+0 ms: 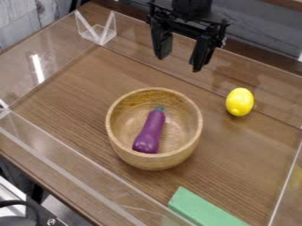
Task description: Remove the purple eggplant from inside the brown bowl and put it on the table
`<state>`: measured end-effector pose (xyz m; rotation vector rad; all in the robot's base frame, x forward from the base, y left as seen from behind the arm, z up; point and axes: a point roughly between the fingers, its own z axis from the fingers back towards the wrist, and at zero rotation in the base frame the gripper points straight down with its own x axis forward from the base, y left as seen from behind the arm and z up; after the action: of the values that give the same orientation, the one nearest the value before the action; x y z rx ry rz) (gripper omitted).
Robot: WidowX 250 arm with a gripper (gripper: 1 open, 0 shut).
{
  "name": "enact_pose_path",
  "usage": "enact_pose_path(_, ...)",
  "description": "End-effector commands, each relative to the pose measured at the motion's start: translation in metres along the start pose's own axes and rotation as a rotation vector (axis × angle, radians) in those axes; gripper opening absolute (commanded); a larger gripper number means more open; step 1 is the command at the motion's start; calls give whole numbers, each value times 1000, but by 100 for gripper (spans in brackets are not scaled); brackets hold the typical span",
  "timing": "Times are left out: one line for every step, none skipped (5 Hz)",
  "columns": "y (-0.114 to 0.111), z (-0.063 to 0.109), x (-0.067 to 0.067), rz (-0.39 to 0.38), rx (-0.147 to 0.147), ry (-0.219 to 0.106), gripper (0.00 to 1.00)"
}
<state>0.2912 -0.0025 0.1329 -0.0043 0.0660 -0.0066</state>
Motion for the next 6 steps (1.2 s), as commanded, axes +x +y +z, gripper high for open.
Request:
enact_pose_path(-1, -10, -9, -3, -3, 27, 100)
enact_pose_path(-4, -23, -31, -46, -3, 40, 100)
enact_pose_path(-6, -36, -48, -69, -2, 46, 100)
enact_pose_path(-5, -46, -56, -71, 1, 53, 100)
enact_pose_path(-5, -54, -58, -71, 1, 56, 100)
enact_pose_path(-4, -61, -59, -70, 2, 57, 100)
